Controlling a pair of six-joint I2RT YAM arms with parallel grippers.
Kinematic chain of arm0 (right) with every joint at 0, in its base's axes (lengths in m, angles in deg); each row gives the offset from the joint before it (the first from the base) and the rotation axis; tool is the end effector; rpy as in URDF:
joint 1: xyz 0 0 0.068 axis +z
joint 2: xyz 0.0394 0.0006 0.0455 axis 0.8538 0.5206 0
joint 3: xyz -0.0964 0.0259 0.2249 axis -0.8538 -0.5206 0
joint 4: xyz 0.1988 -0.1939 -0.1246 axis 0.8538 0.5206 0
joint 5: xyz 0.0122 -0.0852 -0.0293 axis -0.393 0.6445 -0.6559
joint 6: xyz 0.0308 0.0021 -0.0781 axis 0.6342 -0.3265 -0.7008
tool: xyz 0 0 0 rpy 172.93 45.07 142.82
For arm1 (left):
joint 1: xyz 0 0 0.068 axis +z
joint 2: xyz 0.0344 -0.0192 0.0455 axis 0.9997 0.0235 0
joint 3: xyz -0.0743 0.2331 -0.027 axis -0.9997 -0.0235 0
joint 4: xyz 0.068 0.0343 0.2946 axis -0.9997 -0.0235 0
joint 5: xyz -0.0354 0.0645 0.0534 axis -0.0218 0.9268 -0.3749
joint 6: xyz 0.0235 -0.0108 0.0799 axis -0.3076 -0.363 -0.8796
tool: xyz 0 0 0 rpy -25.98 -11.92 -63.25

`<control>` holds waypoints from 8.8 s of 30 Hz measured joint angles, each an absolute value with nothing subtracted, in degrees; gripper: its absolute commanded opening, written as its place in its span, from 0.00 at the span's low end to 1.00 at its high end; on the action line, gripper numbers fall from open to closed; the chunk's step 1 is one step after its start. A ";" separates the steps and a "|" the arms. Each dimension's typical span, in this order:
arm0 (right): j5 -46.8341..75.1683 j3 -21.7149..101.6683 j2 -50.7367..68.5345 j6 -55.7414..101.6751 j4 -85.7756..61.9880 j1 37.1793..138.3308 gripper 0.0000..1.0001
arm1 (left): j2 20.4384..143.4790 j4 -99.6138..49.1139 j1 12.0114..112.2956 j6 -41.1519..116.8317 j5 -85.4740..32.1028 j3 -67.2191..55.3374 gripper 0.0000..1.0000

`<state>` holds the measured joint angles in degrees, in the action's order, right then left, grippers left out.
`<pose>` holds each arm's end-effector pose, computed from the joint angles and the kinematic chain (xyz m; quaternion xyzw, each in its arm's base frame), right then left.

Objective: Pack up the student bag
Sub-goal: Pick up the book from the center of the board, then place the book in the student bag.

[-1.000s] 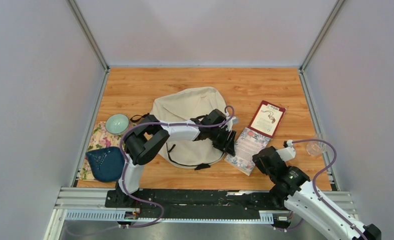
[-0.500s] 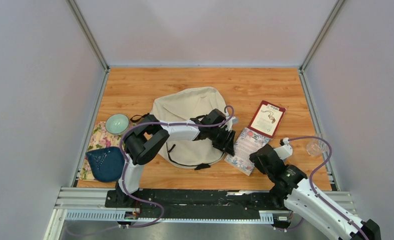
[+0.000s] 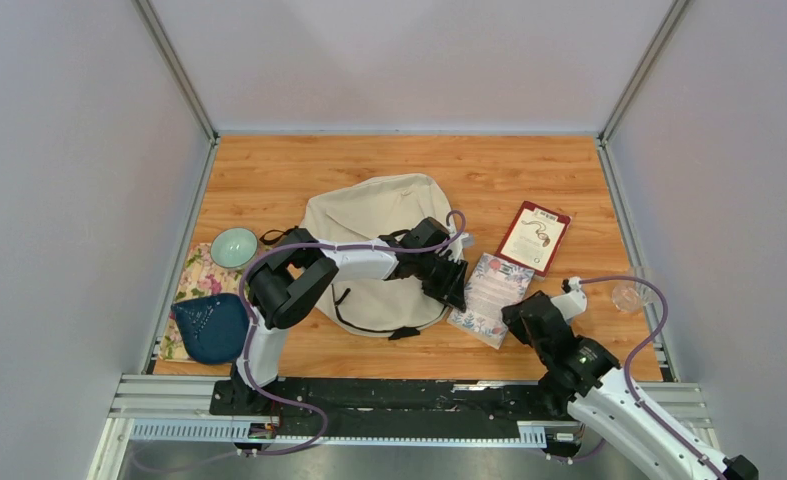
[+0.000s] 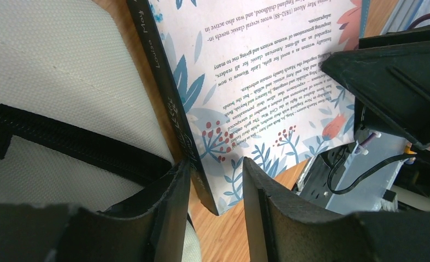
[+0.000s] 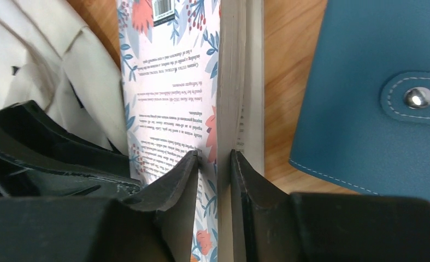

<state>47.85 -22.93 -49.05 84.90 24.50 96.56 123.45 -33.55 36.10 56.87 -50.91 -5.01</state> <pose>0.1729 0.0938 0.1097 0.3201 0.8533 0.1586 0.3797 0.2516 -0.3935 0.0625 0.2656 0.8675 -0.4146 0.0712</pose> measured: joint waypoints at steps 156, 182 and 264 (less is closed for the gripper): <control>30.76 -17.81 -47.41 83.37 -18.93 103.71 0.00 | 88.48 27.37 52.36 101.50 -47.22 -42.93 0.58; 45.73 -17.42 -62.53 82.91 16.07 103.12 0.00 | 76.64 -41.29 32.05 28.98 -24.88 -37.40 0.66; 34.34 -22.82 -71.25 95.70 24.22 103.12 0.00 | 72.55 -32.00 33.19 37.66 -9.52 -26.36 0.00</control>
<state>34.34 -22.82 -71.25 95.70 24.22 103.12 72.55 -32.00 33.19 37.66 -9.52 -26.36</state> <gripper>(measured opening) 0.278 0.008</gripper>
